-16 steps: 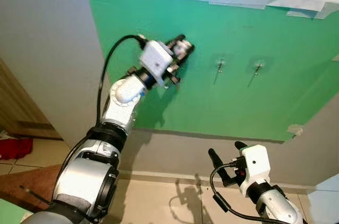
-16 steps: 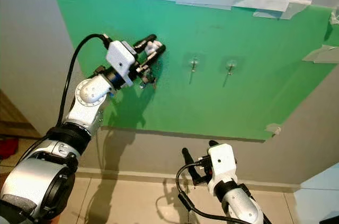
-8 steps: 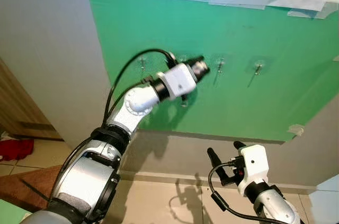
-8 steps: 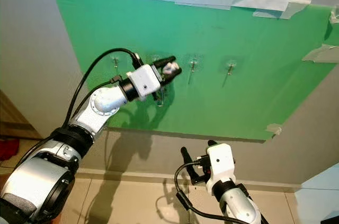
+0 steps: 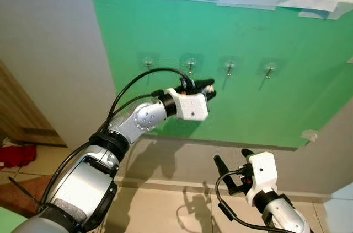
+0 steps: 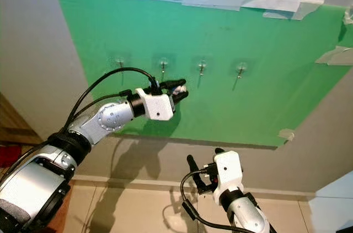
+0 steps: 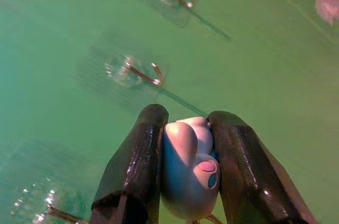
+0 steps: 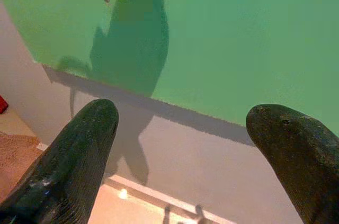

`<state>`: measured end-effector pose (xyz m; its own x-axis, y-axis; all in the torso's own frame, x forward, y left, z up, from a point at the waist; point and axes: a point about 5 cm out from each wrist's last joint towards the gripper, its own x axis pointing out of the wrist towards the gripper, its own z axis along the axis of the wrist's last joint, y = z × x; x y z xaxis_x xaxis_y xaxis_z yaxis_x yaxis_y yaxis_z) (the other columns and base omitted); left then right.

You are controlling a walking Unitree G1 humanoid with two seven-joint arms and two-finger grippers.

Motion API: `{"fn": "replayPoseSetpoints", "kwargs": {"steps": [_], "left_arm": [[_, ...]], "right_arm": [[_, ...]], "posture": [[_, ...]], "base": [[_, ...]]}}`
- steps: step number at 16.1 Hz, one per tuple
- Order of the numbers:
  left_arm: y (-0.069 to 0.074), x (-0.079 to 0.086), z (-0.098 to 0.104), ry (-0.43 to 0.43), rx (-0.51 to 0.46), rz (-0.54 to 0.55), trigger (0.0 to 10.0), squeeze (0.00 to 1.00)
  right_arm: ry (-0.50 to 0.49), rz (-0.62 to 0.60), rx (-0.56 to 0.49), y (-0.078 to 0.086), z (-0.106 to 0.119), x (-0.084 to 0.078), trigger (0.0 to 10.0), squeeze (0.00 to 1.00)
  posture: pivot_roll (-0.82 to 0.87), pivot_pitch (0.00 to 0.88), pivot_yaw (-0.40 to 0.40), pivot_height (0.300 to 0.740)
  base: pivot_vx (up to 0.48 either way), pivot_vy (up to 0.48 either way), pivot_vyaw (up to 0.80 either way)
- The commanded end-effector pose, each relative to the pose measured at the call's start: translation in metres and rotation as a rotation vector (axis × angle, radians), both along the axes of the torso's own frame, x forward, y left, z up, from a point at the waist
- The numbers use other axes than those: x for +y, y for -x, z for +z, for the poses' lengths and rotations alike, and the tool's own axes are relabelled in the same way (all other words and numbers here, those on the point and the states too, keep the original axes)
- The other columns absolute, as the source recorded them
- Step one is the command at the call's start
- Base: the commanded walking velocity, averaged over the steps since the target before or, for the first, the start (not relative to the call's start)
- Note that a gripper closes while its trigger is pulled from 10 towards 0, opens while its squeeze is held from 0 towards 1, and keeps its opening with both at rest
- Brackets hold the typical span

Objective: Hang keys on a hook

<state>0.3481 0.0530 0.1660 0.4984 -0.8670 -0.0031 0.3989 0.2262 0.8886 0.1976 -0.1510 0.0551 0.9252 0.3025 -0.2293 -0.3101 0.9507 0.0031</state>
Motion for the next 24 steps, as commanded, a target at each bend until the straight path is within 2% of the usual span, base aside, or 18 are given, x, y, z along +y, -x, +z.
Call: {"fn": "replayPoseSetpoints", "kwargs": {"steps": [1,7,9,10,11,12,13,14,17,19,20,22,24], "left_arm": [[0.001,-0.001,-0.001,-0.031,-0.027,-0.013,0.0,0.00],[0.001,0.002,-0.003,-0.030,-0.073,0.007,0.0,0.00],[0.000,0.004,-0.001,0.011,-0.071,0.023,0.0,0.00],[-0.002,0.005,0.004,0.085,-0.045,0.048,0.0,0.00],[-0.007,0.009,0.012,0.212,-0.001,0.097,0.0,0.00],[-0.010,0.012,0.016,0.258,0.006,0.119,0.0,0.00],[-0.015,0.019,0.029,0.367,0.004,0.164,0.0,0.00],[-0.017,0.023,0.036,0.431,0.003,0.186,0.0,0.00],[-0.020,0.026,0.046,0.474,-0.026,0.209,0.0,0.00],[-0.024,0.030,0.053,0.542,-0.010,0.236,0.0,0.00],[-0.028,0.035,0.058,0.660,0.048,0.270,0.0,0.00],[-0.035,0.043,0.062,0.827,0.158,0.316,0.0,0.00],[-0.038,0.048,0.062,0.887,0.202,0.343,0.0,0.00]], "right_arm": [[0.010,0.000,-0.002,-0.001,-0.001,-0.001,10.0,0.00],[0.014,0.001,-0.003,-0.001,-0.002,-0.001,10.0,0.00],[0.013,0.002,-0.005,-0.001,-0.001,0.000,10.0,0.00],[0.012,0.003,-0.006,-0.001,-0.001,0.000,10.0,0.00],[0.012,0.002,-0.007,-0.001,0.000,0.000,10.0,0.00],[0.011,0.002,-0.007,-0.001,0.000,0.000,10.0,0.00],[0.011,0.001,-0.006,0.000,0.000,-0.001,10.0,0.00],[0.010,0.000,-0.006,0.000,0.000,-0.001,10.0,0.00],[0.009,-0.001,-0.004,0.000,-0.001,-0.002,10.0,0.00],[0.009,-0.003,-0.005,0.000,-0.001,-0.002,10.0,0.00],[0.009,-0.006,-0.005,0.001,0.000,-0.002,10.0,0.00],[0.009,-0.010,-0.005,0.002,0.000,-0.001,10.0,0.00],[0.008,-0.011,-0.005,0.002,0.000,-0.001,10.0,0.00]], "posture": [[-0.22,0.031,0.016,0.740],[-0.22,0.037,0.010,0.740],[-0.22,0.038,0.010,0.740],[-0.22,0.038,0.010,0.740],[-0.22,0.039,0.010,0.740],[-0.22,0.039,0.010,0.740],[-0.22,0.042,0.010,0.740],[-0.22,0.044,0.012,0.740],[-0.22,0.046,0.013,0.740],[-0.22,0.048,0.017,0.740],[-0.22,0.049,0.020,0.740],[-0.23,0.051,0.022,0.740],[-0.23,0.051,0.022,0.740]], "base": [[0.000,0.000,0.00],[0.000,0.000,0.00],[0.000,0.000,0.00],[0.000,0.000,0.00],[0.000,0.000,0.00],[0.000,0.000,0.00],[0.000,0.000,0.00],[0.000,0.000,0.00],[0.000,0.000,0.00],[0.000,0.000,0.00],[0.000,0.000,0.00],[0.000,0.000,0.00],[0.000,0.000,0.00]]}}
